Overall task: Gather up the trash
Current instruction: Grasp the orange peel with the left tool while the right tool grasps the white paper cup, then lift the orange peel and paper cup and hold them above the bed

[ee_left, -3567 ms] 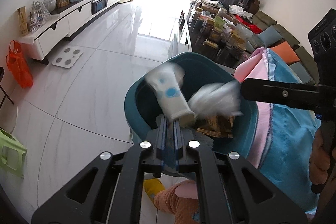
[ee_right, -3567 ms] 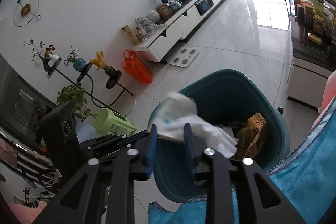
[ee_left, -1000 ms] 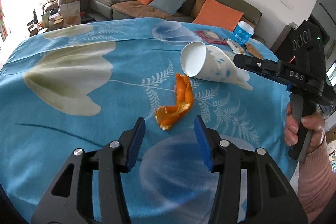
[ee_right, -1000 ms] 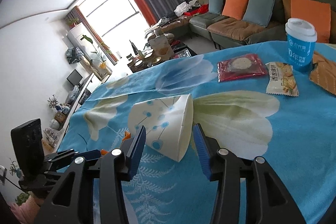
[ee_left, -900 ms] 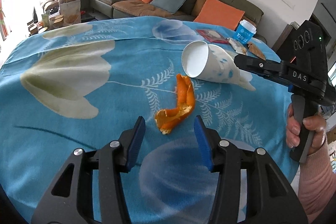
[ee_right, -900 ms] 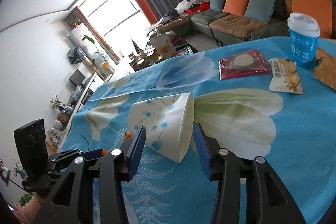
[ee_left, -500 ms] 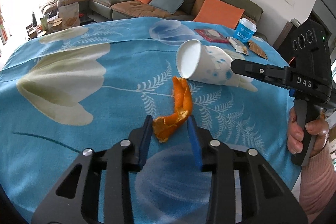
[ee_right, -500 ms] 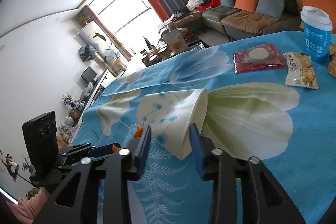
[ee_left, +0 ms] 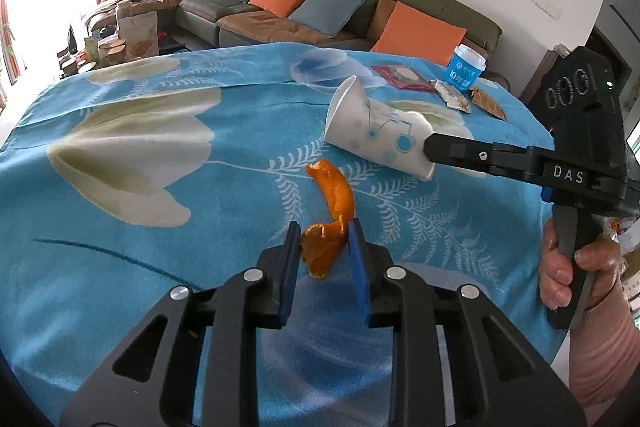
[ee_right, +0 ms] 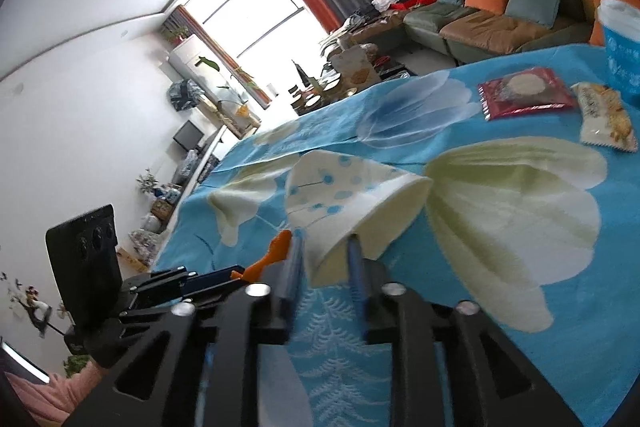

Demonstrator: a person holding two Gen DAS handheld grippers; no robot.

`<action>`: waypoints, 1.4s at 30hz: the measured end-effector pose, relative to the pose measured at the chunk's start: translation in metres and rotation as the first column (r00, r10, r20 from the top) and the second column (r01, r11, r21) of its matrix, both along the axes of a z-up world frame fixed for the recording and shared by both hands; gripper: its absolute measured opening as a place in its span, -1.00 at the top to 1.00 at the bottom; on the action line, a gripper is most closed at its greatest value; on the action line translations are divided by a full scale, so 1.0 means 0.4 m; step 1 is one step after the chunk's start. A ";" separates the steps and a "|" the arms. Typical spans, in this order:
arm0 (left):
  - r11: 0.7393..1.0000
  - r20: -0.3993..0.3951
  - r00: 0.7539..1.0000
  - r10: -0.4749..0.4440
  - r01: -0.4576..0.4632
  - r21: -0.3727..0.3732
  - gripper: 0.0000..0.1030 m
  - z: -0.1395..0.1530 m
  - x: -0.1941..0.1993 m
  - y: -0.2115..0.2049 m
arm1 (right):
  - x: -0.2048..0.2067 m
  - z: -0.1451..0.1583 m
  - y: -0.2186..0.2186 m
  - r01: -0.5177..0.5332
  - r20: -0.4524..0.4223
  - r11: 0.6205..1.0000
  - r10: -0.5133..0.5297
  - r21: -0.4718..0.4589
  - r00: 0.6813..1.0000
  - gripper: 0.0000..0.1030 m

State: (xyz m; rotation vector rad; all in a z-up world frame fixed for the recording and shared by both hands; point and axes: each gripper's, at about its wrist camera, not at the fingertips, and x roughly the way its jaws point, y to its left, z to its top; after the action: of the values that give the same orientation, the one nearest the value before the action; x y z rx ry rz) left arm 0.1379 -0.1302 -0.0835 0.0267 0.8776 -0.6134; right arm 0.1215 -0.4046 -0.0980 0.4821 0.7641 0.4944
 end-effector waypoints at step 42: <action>0.986 0.096 0.981 0.167 -0.166 -0.017 0.58 0.094 -0.160 0.213 | -0.109 0.071 0.190 -0.100 0.114 0.994 0.104 -0.038 0.988 0.96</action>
State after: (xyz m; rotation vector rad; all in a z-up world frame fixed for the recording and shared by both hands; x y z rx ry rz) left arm 0.0739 -0.0449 -0.0460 -0.0245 0.7737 -0.4550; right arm 0.0778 -0.3286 -0.0697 0.3820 0.6864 0.5994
